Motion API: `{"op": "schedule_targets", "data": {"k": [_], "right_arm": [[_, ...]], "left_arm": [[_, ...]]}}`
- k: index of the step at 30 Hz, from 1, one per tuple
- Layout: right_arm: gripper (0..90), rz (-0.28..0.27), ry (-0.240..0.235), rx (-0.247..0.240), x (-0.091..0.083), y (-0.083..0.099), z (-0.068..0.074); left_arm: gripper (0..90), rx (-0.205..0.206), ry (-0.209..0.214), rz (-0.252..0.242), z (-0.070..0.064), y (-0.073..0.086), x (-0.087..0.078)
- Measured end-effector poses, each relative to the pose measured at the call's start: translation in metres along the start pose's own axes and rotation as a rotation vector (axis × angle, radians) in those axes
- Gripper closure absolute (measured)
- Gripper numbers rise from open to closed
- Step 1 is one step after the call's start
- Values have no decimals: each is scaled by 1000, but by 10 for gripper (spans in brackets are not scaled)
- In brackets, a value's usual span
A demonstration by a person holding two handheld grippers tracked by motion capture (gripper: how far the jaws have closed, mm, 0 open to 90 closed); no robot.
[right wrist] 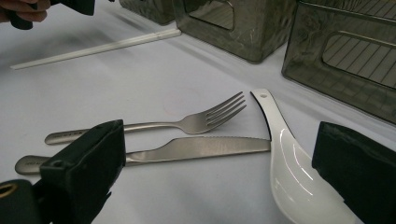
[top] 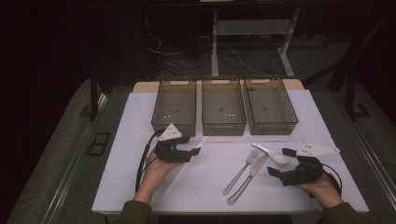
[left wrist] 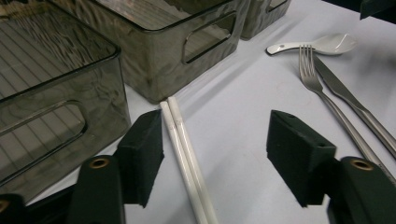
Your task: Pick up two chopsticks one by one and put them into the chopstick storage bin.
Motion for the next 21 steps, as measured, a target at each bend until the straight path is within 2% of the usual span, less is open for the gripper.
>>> {"op": "schedule_targets", "data": {"k": [1, 3, 6, 9, 12, 21], "right_arm": [[29, 4, 1, -3, 0, 1, 0], [29, 5, 1, -2, 0, 1, 0], [30, 7, 0, -4, 0, 0, 0], [30, 7, -1, -4, 0, 0, 0], [30, 8, 1, -4, 0, 0, 0], [30, 12, -3, -8, -1, 0, 0]], "left_arm": [[425, -1, 0, 0, 0, 0, 0], [443, -6, -4, 8, 0, 1, 0], [530, -7, -23, 37, 1, 4, 0], [564, 4, -45, 63, 3, 8, 1], [654, -29, -42, 79, 6, 12, 2], [741, -54, -37, 104, 6, 19, 2]]}}
Point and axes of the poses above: each handheld gripper's, and its own axes: x roughly forward along the jaws, y roughly out of its underside, z roughly to its left, the point moved 4 cm from there along x, roughly forward along the jaws, and after that the axes turned 9 degrees about -z, right-handed, at the moved point
